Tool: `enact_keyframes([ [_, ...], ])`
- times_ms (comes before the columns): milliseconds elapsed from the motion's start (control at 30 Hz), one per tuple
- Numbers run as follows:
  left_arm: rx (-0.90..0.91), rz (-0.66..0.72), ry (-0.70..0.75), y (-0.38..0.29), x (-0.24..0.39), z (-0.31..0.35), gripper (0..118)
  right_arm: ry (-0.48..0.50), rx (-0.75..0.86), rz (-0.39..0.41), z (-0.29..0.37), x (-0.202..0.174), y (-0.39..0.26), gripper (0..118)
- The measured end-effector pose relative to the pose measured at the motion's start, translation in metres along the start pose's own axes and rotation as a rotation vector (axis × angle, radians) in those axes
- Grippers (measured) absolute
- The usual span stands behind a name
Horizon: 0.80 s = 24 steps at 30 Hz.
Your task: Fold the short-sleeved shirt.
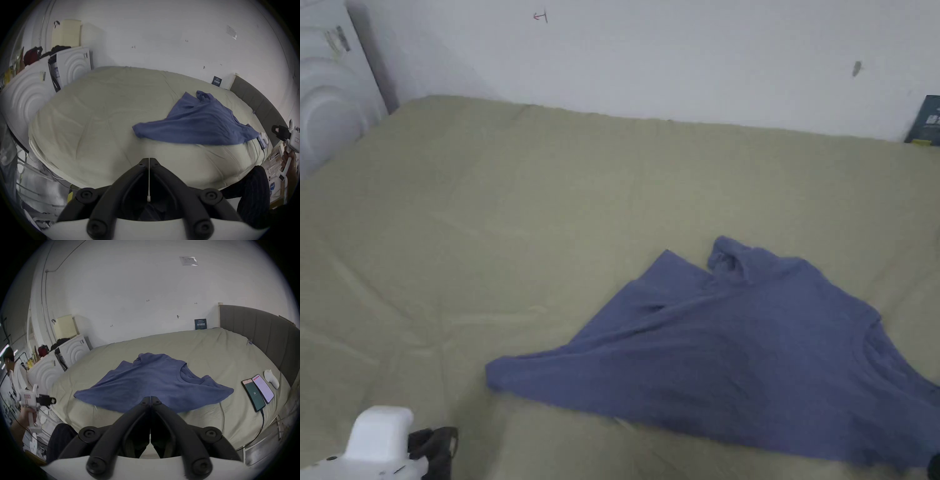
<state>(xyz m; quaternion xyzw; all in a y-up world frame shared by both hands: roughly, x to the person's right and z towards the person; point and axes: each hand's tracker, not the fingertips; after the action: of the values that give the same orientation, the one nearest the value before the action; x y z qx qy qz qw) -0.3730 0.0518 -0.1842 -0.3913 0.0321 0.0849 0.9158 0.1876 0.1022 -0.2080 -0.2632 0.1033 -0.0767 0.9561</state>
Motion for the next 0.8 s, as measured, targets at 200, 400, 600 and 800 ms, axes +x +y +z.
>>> enact_keyframes([
  [200,-0.118,0.047,-0.057,0.038,-0.022,-0.063,115,0.014,-0.030,0.002,-0.009,-0.005,0.002,0],
  [400,-0.072,0.103,-0.010,0.084,-0.025,-0.125,115,-0.004,-0.038,-0.013,-0.010,-0.007,0.008,0],
  [600,-0.127,0.294,0.074,0.092,-0.016,-0.161,92,-0.020,-0.062,-0.037,-0.016,-0.004,0.006,0],
  [800,-0.219,0.259,0.109,0.087,0.001,-0.187,88,-0.017,-0.069,-0.024,-0.023,-0.004,0.010,0],
])
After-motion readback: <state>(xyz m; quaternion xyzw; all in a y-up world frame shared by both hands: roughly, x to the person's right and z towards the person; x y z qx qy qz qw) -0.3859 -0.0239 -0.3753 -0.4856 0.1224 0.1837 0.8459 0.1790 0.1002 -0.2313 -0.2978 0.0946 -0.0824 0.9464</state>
